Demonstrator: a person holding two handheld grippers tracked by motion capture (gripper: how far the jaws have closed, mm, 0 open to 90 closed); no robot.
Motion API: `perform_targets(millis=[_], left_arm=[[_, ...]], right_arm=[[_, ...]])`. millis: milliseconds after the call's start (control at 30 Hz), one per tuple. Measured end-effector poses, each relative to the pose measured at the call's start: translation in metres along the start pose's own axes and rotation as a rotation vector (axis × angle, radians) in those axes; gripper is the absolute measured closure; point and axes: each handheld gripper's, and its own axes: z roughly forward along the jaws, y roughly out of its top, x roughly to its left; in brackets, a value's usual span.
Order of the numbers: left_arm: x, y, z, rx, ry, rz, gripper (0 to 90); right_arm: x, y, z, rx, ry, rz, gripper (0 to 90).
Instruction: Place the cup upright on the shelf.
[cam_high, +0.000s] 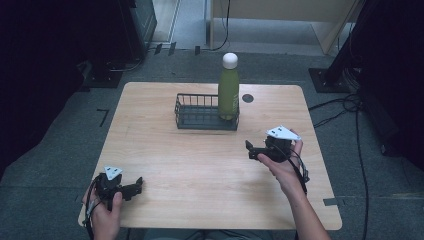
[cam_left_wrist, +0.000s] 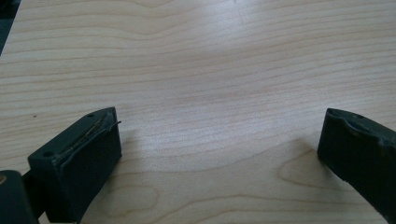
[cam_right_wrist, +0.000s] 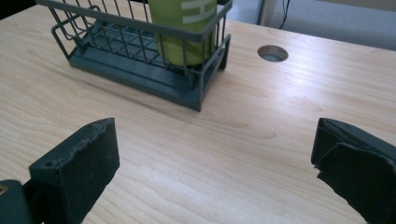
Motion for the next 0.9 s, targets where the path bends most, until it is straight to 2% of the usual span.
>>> perform_targets(millis=[900], left_arm=[[0.0, 0.0, 0.0, 0.0, 0.0, 0.0, 0.0]], right_arm=[[-0.043, -0.061, -0.034, 0.043, -0.087, 0.062, 2.4]])
